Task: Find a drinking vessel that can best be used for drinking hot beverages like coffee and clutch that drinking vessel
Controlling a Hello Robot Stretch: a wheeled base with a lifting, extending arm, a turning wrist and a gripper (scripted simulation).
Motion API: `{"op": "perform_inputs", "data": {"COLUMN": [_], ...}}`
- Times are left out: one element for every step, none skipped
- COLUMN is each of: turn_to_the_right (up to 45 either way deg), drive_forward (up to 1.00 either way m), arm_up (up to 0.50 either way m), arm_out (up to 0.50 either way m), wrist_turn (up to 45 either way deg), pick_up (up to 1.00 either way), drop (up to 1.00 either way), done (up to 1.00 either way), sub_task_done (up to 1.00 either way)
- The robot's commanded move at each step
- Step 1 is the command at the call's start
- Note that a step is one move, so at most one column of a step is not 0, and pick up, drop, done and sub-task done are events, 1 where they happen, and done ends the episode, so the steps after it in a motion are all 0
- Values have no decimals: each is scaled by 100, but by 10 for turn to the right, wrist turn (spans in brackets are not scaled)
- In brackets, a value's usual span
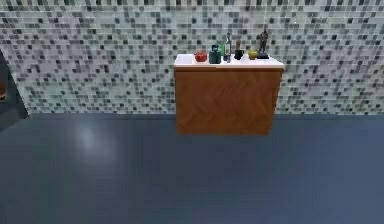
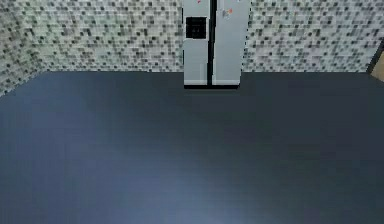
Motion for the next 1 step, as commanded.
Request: {"op": "perform_inputs", "data": {"turn_to_the_right": [0], "drive_forward": [100], "arm_up": [0], "arm_out": [0], "wrist_turn": [0], "pick_up": [0], "drop": [0], "done": [0], "sub_task_done": [0]}}
